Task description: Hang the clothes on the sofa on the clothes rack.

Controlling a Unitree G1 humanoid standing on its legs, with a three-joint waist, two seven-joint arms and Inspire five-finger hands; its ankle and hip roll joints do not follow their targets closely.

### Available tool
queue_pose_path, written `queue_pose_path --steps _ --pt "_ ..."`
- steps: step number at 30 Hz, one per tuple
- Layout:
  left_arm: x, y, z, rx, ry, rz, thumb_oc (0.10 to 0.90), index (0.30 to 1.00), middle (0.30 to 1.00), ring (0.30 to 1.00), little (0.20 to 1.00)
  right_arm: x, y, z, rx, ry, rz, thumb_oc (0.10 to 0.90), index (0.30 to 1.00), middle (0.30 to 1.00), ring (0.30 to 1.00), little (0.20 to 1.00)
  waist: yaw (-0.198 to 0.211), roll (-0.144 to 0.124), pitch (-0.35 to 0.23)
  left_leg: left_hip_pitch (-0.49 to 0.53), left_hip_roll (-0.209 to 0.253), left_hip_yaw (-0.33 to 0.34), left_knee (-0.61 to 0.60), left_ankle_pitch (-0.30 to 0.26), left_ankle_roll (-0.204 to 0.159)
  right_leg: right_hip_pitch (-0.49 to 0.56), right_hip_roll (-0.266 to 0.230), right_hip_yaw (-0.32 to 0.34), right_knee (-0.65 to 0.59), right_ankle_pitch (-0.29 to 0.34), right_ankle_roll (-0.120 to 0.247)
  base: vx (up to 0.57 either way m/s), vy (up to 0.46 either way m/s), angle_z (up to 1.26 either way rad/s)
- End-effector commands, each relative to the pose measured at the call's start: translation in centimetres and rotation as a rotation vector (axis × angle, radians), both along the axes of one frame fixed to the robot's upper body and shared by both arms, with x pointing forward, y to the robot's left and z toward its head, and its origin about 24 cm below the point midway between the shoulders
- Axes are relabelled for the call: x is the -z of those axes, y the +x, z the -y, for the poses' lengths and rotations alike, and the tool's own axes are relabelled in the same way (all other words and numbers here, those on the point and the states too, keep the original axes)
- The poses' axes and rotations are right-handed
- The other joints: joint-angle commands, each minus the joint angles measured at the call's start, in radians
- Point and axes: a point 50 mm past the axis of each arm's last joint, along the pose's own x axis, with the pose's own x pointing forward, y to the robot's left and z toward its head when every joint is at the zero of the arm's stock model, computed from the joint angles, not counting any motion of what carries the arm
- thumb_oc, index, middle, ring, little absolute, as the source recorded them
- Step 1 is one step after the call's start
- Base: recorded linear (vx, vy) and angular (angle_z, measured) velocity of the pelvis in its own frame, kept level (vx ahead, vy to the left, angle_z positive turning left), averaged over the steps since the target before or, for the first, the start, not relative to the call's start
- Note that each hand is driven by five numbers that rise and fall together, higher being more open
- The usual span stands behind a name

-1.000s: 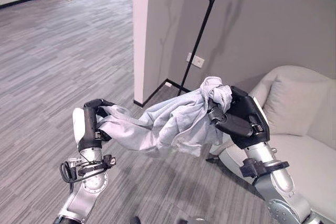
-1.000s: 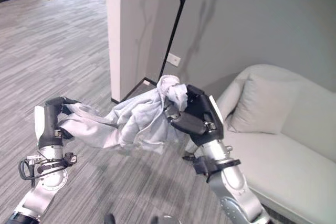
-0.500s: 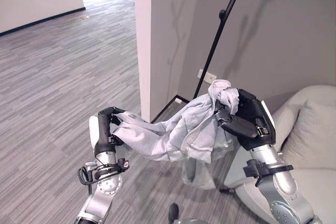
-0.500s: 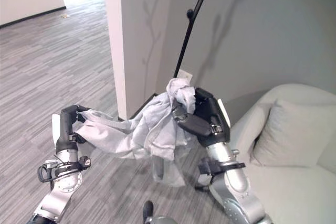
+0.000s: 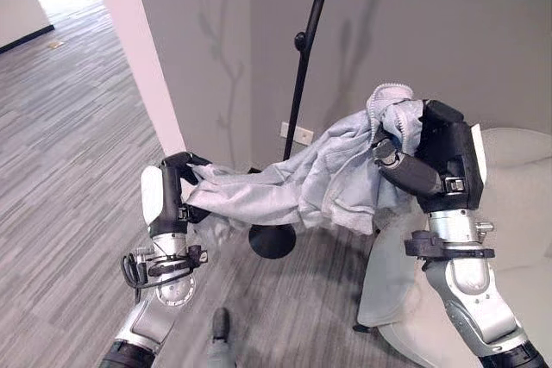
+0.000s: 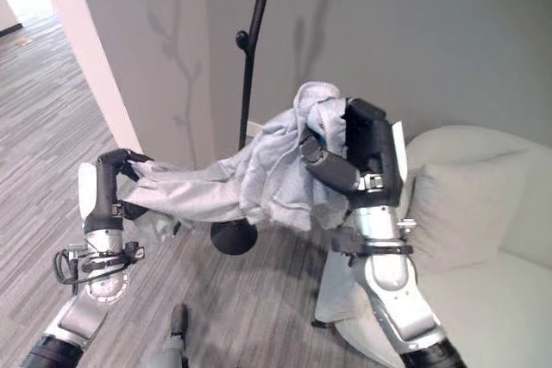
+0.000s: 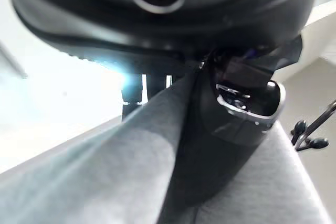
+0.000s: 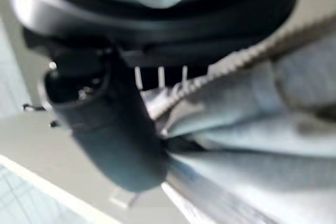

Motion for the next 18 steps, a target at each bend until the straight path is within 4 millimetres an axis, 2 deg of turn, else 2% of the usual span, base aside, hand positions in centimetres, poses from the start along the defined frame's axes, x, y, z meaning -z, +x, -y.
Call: queue_pose_path --steps 1,5,9,12,13,15,18 --pt "-5.6 0.9 1.1 0.042 0.069 0.324 0.4 0.3 0.3 0.3 0.3 -5.7 -1.7 -0.7 0.047 -0.021 0.39 0.4 0.3 0.3 0.3 0.3 0.029 -0.025 -0.119 0.136 0.002 0.027 -0.069 0.071 -0.039 -0.102 -0.084 -0.073 0.028 0.033 0.099 0.25 0.164 -0.17" --pt "-7.0 1.1 0.8 0.029 0.122 0.379 0.4 0.3 0.3 0.3 0.3 -6.3 -1.6 -1.2 0.148 -0.13 0.452 0.4 0.3 0.3 0.3 0.3 0.03 -0.025 -0.143 0.183 -0.019 0.052 -0.105 0.06 -0.016 -0.11 -0.113 -0.052 0.055 0.026 0.117 0.16 0.139 -0.19" --pt "-9.2 1.4 0.7 -0.033 0.19 0.505 0.4 0.3 0.3 0.3 0.3 -7.3 -1.4 -1.1 0.334 -0.262 0.56 0.4 0.3 0.3 0.3 0.3 0.026 -0.026 -0.177 0.222 -0.041 0.083 -0.115 0.027 0.013 -0.114 -0.14 -0.034 0.068 0.03 0.134 0.15 0.117 -0.19" --pt "-11.2 1.7 0.5 -0.082 0.216 0.599 0.4 0.3 0.3 0.3 0.3 -8.0 -1.3 -1.1 0.424 -0.284 0.613 0.4 0.3 0.3 0.3 0.3 0.021 -0.02 -0.196 0.241 -0.05 0.095 -0.119 0.006 0.025 -0.111 -0.154 -0.028 0.063 0.034 0.144 0.09 0.08 -0.06" --pt "-11.2 1.7 0.5 -0.084 0.217 0.601 0.4 0.3 0.3 0.3 0.3 -8.0 -1.2 -1.1 0.426 -0.284 0.616 0.4 0.3 0.3 0.3 0.3 0.021 -0.02 -0.192 0.237 -0.049 0.098 -0.116 0.014 0.027 -0.115 -0.153 -0.027 0.064 0.04 0.144 0.03 0.051 -0.03" --pt "-13.4 2.5 0.2 -0.142 0.236 0.675 0.4 0.3 0.3 0.3 0.3 -8.8 -0.4 -1.3 0.468 -0.301 0.646 0.4 0.3 0.3 0.3 0.3 0.016 -0.015 -0.208 0.262 -0.059 0.106 -0.12 -0.016 0.035 -0.108 -0.163 -0.02 0.061 0.035 0.151 0.12 0.082 -0.01" --pt "-14.4 3.5 -0.3 -0.183 0.235 0.683 0.4 0.3 0.3 0.3 0.3 -9.6 0.7 -1.8 0.46 -0.292 0.659 0.4 0.3 0.3 0.3 0.3 0.014 -0.01 -0.218 0.282 -0.068 0.115 -0.119 -0.036 0.045 -0.108 -0.174 -0.011 0.067 0.036 0.162 0.12 0.084 -0.04"
